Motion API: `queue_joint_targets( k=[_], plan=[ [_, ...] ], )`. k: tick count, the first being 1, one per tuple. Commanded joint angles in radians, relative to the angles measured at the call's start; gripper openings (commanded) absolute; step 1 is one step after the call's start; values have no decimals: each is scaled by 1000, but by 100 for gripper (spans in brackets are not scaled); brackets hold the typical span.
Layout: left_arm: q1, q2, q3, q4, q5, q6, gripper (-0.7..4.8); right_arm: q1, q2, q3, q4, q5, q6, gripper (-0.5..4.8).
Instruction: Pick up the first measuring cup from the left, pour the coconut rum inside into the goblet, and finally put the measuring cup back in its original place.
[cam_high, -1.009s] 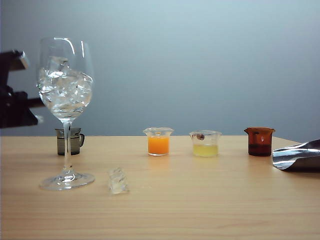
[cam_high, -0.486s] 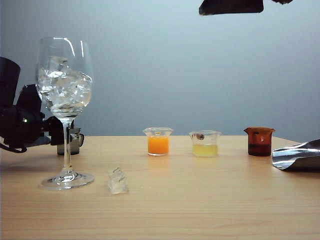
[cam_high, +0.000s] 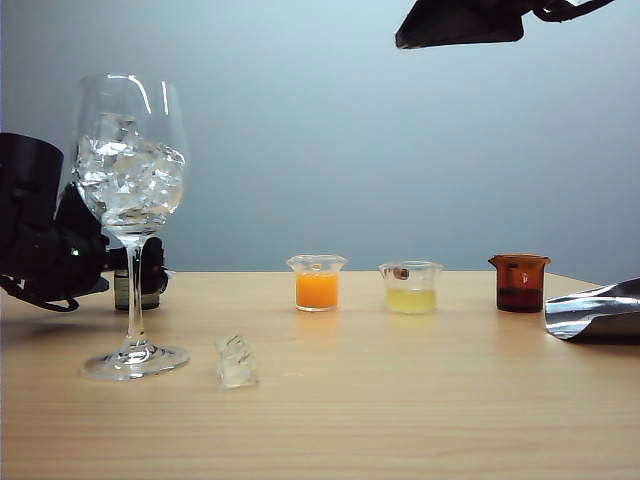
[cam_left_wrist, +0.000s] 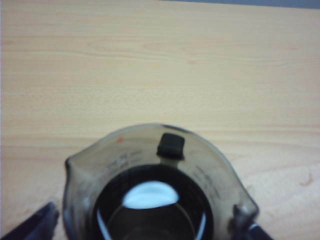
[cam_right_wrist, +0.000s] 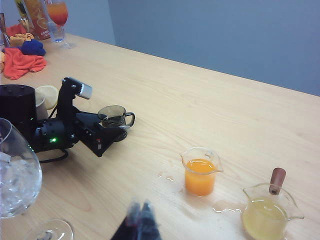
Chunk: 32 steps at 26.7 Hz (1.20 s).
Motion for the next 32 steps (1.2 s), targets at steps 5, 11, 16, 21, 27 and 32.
queue_joint_targets(
  k=[5,11,16,21,27,32],
  plan=[
    [0,40,45,14,1,-14,466,-1,0,5,-17,4,-32,-9],
    [0,54,45,20,4,-14,457,-2,0,5,-18,6,-32,-9],
    [0,54,50,35,3,-13,457,-2,0,5,-18,6,-32,-9],
    [0,55,50,43,3,-13,456,-2,0,5,-34,6,-32,-9],
    [0,61,51,55,0,-14,451,-2,-1,5,-40,5,-32,-9],
    [0,70,52,68,0,-13,361,-2,-1,5,-40,5,-32,-9]
  ],
)
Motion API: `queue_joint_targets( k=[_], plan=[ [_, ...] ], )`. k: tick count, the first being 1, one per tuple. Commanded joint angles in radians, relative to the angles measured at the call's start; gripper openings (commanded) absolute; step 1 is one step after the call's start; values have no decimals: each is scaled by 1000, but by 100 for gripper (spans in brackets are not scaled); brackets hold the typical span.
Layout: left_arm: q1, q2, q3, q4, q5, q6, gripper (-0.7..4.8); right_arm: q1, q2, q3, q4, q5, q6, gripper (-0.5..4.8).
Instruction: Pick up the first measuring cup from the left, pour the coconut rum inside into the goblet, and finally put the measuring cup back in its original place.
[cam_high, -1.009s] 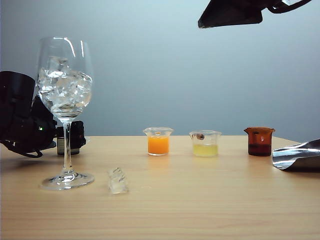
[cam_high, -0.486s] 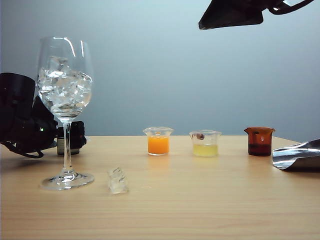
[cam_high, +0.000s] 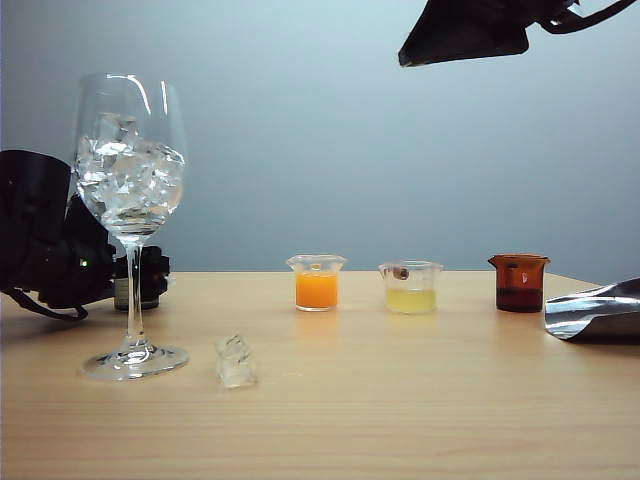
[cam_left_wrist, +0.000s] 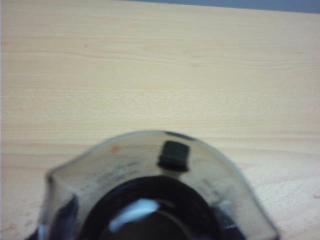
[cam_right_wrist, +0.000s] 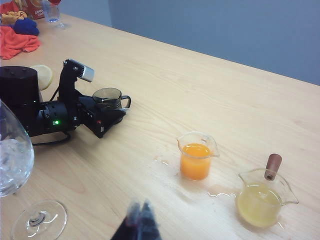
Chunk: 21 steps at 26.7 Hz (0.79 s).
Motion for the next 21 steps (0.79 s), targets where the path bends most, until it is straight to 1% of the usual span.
queue_joint_targets(
  k=[1,2,3,4,11,15,21],
  plan=[
    [0,-3,3,21,0,0,360,0,-3,5,14,1,-3,-9],
    [0,-3,3,22,0,0,343,0,-3,5,14,1,-3,-9],
    [0,-3,3,27,0,0,290,0,-3,5,14,1,-3,-9],
    [0,-3,3,37,0,0,272,0,-3,5,14,2,-3,-9],
    [0,-16,3,48,5,0,272,0,-3,5,29,2,-3,-9],
    [0,-21,3,47,41,0,272,0,-3,6,44,2,-3,-9],
    [0,-30,2,46,47,0,272,0,-3,6,48,2,-3,-9]
  ],
)
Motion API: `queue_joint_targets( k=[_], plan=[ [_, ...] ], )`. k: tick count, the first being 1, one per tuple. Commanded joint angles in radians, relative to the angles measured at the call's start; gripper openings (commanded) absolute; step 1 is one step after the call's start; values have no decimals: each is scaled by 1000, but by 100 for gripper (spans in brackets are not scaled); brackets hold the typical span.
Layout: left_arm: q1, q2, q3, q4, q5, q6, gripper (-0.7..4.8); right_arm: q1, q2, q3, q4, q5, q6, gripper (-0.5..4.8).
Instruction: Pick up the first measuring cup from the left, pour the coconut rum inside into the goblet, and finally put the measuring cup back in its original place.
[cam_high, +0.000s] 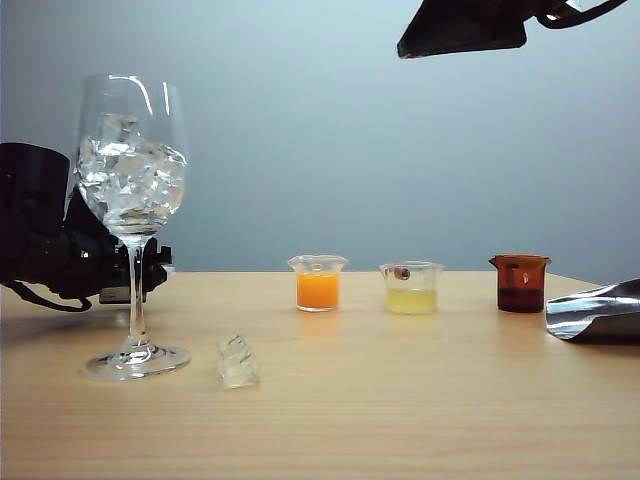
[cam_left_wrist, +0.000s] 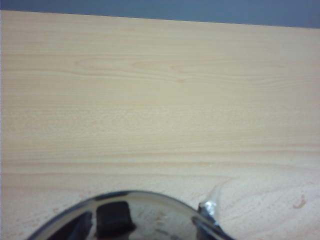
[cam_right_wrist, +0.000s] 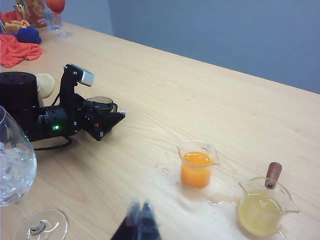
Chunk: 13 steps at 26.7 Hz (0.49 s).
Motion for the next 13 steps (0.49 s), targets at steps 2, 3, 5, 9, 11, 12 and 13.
queue_joint_targets(
  k=[2,3,5,9,11,12,13],
  plan=[
    [0,-31,1,20,8,1,272,0,-3,6,21,1,-3,-9],
    [0,-40,1,19,8,1,272,0,-3,6,22,1,-3,-9],
    [0,-81,1,-6,9,1,272,0,-3,6,26,1,-3,-9],
    [0,-173,0,-80,12,4,272,0,-4,6,48,1,-3,-9],
    [0,-204,0,-105,30,4,272,0,-5,7,55,1,-3,-9],
    [0,-219,0,-120,35,4,272,0,-5,7,56,1,-3,-9],
    [0,-241,0,-145,44,4,272,0,-5,7,58,1,-3,-9]
  ],
)
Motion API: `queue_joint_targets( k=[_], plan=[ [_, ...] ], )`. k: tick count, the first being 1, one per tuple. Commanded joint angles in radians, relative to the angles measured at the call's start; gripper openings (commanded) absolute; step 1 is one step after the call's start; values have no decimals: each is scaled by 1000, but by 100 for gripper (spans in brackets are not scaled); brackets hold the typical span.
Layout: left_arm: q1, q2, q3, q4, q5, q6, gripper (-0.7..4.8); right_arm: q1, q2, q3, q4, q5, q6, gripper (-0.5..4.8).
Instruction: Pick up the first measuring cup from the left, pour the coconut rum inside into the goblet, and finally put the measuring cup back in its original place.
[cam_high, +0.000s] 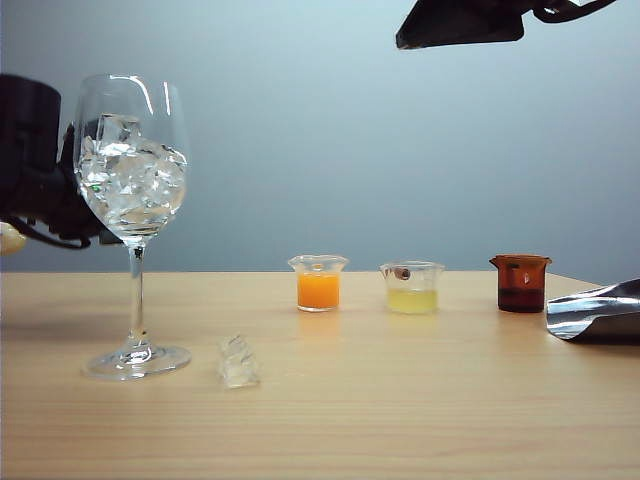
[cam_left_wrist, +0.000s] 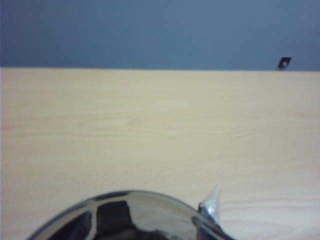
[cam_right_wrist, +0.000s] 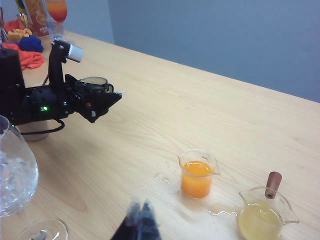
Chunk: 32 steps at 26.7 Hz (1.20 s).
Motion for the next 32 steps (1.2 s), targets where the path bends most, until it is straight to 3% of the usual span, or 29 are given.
queue_joint_targets(
  k=[1,12,21,29,32],
  plan=[
    [0,-68,0,-55,33,4,272,0,-5,7,31,1,-3,-9],
    [0,-396,0,-444,34,17,272,1,-72,8,35,-3,-3,-9],
    [0,-670,0,-881,89,199,271,8,-122,8,-12,-11,-3,-9],
    [0,-758,0,-980,185,310,271,8,-123,11,-8,-34,1,-9],
    [0,-777,0,-989,264,331,271,9,-134,11,-9,-38,1,-9]
  ],
)
